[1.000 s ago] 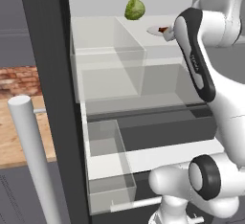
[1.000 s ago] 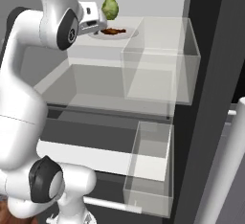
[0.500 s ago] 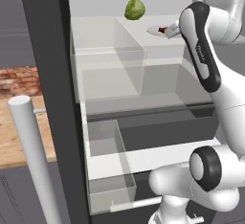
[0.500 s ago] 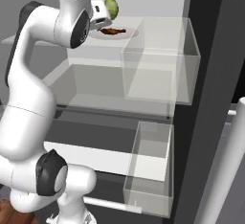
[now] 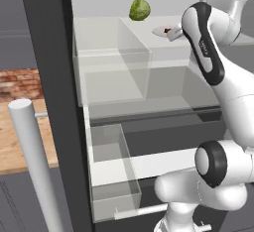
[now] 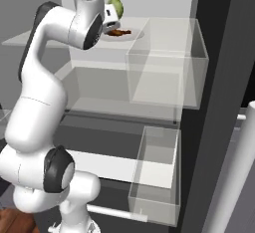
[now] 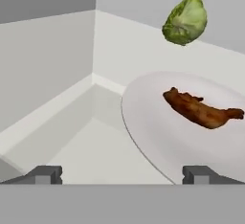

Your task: Retrieve the chicken drumstick from the fridge and place it on the saucepan with marinade on the stove.

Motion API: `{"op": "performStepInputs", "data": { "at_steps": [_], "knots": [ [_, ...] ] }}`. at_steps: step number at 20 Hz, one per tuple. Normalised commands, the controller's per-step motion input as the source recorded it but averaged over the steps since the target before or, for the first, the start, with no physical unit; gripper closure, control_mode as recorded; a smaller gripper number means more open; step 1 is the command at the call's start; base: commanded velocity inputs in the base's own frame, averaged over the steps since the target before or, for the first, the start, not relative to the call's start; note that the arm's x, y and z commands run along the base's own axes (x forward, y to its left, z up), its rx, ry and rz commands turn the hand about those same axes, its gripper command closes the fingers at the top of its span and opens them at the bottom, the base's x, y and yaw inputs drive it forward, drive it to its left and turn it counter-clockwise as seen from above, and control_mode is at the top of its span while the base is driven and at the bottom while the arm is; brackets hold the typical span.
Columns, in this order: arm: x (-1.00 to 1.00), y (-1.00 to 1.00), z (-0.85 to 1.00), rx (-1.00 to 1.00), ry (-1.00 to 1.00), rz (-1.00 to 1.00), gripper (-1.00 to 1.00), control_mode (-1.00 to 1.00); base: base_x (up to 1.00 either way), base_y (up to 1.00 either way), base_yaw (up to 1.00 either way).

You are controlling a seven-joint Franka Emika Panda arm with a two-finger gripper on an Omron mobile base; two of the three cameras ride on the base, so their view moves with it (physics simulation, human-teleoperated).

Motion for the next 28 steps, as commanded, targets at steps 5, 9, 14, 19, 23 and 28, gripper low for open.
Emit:
{"op": "performStepInputs", "data": {
  "at_steps": [5, 9, 14, 19, 23, 28],
  "knots": [
    [0.37, 0.00, 0.06, 0.00, 0.17, 0.06, -1.00, -1.00, 0.00, 0.00, 0.00],
    [0.29, -0.05, -0.04, 0.00, -0.03, 0.12, -1.00, -1.00, 0.00, 0.00, 0.00],
    [0.25, -0.09, -0.11, 0.00, -0.12, 0.14, -1.00, -1.00, 0.00, 0.00, 0.00],
    [0.16, -0.05, -0.17, 0.00, -0.12, 0.12, -1.00, -1.00, 0.00, 0.00, 0.00],
    [0.24, 0.00, -0.04, 0.00, -0.01, 0.09, -1.00, -1.00, 0.00, 0.00, 0.00],
    [0.13, 0.00, 0.00, -0.02, 0.00, 0.05, -1.00, -1.00, 0.00, 0.00, 0.00]
  ]
}}
